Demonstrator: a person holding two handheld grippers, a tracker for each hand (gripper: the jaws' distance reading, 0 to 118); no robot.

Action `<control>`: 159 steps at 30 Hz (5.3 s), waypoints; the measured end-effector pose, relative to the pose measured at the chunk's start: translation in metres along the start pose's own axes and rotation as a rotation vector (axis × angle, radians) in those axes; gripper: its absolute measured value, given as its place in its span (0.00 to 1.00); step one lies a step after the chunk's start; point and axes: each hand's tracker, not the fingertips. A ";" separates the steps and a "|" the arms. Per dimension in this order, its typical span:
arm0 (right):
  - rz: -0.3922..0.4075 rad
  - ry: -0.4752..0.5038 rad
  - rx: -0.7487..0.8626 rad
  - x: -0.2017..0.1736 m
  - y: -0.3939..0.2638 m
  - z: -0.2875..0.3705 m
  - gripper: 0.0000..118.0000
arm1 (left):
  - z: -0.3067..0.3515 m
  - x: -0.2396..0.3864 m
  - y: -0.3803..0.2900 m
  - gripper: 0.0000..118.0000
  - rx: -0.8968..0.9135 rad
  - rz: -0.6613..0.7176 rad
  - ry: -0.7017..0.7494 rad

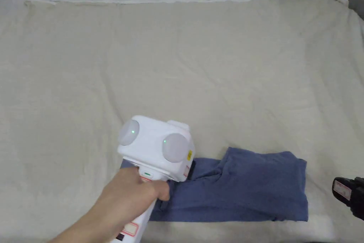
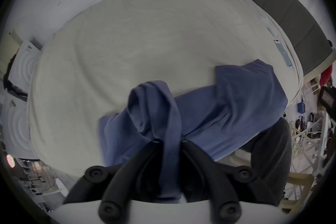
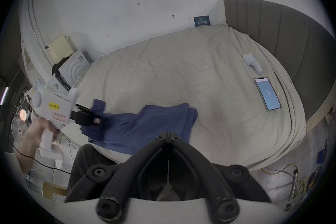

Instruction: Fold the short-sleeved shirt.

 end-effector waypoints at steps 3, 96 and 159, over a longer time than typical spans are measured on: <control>-0.030 -0.019 -0.009 0.009 -0.002 -0.003 0.00 | -0.033 0.034 0.001 0.96 0.010 -0.079 -0.122; -0.039 0.069 -0.106 -0.063 -0.003 -0.040 0.00 | -0.024 -0.268 -0.151 0.06 0.196 0.651 -0.746; -0.307 0.023 -0.006 0.053 -0.041 0.040 0.00 | -0.075 0.183 -0.021 0.00 -0.024 -0.464 0.579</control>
